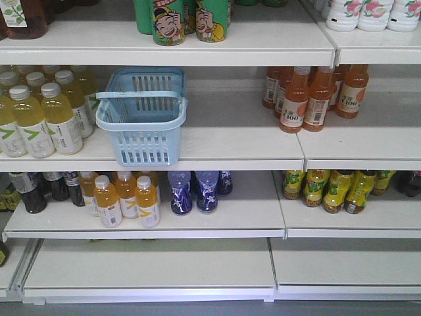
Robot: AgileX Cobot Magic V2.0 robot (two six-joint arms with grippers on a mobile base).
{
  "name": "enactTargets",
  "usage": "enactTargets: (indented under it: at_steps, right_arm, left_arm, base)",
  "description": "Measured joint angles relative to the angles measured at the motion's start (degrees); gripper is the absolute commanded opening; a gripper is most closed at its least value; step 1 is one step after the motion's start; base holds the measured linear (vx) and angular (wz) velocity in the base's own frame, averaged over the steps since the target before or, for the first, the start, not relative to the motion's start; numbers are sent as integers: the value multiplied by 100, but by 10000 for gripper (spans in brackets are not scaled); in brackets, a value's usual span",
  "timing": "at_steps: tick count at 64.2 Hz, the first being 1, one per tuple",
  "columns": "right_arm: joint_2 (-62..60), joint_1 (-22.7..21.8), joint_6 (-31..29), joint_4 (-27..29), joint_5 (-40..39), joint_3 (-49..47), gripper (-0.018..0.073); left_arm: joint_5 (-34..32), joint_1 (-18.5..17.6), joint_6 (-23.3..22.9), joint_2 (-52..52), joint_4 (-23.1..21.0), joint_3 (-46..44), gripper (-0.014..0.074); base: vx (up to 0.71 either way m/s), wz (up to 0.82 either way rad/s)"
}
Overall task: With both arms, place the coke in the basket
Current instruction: 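Swing the left arm up toward the light-blue basket on the shelf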
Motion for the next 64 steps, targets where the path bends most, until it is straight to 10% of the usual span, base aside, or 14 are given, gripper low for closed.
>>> enactTargets:
  at_steps: [64]
  right_arm:
    - [0, 0, 0, 0, 0, 0, -5]
  left_arm:
    - [0, 0, 0, 0, 0, 0, -6]
  base:
    - [5, 1]
